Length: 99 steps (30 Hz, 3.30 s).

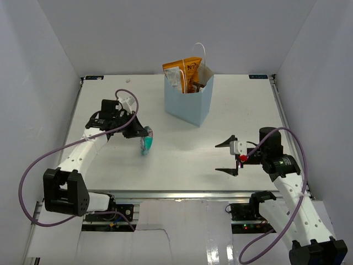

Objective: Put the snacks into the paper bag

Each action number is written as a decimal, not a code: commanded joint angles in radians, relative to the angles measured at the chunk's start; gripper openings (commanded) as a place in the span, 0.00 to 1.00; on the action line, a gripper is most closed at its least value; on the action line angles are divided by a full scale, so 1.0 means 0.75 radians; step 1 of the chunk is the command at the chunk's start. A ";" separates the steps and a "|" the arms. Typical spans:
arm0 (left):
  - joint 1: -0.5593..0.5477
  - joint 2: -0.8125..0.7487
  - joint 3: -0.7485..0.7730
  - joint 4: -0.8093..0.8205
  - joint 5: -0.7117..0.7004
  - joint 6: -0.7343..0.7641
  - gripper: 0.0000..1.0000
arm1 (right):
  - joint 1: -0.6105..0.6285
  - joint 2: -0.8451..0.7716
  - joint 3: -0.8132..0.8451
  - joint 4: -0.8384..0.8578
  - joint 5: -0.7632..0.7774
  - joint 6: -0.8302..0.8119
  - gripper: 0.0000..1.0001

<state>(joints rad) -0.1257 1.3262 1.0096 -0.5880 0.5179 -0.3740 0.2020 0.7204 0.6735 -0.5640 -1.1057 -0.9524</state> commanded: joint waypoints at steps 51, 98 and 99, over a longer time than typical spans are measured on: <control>-0.808 -0.312 -0.015 0.240 0.555 0.077 0.11 | 0.880 0.657 0.423 -0.087 0.398 -0.197 0.29; -0.808 -0.954 -0.321 0.134 -0.594 0.372 0.91 | 0.209 1.512 1.556 0.611 0.566 1.119 0.08; -0.808 -0.952 -0.321 0.134 -0.594 0.374 0.91 | 0.213 1.522 1.558 0.593 0.568 1.112 0.08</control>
<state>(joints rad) -0.7341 0.6178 0.7731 -0.5098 0.0818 -0.1040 0.3382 1.8820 1.8221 -0.1825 -0.6312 -0.1444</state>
